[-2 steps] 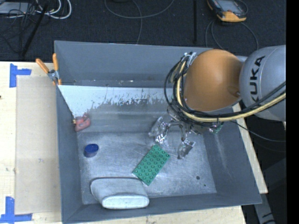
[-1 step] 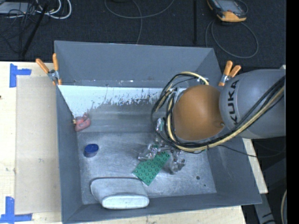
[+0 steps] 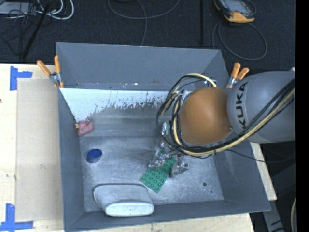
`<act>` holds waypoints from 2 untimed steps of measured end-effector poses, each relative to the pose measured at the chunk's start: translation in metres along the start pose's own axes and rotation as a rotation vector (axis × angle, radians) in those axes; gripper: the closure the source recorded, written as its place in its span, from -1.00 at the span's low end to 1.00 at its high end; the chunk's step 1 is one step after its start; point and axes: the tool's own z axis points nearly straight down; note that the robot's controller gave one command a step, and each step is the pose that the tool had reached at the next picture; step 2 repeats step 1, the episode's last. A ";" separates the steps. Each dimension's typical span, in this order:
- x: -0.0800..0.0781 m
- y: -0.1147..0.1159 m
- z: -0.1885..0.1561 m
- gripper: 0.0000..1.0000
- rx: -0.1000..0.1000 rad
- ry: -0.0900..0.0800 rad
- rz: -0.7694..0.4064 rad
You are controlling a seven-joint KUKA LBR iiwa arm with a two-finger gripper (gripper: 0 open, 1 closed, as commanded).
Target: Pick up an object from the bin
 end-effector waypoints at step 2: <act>0.017 -0.020 -0.155 1.00 -0.010 0.016 0.015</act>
Offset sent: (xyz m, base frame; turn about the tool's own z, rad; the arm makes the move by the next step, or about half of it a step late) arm 0.0048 -0.0258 0.1506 0.0110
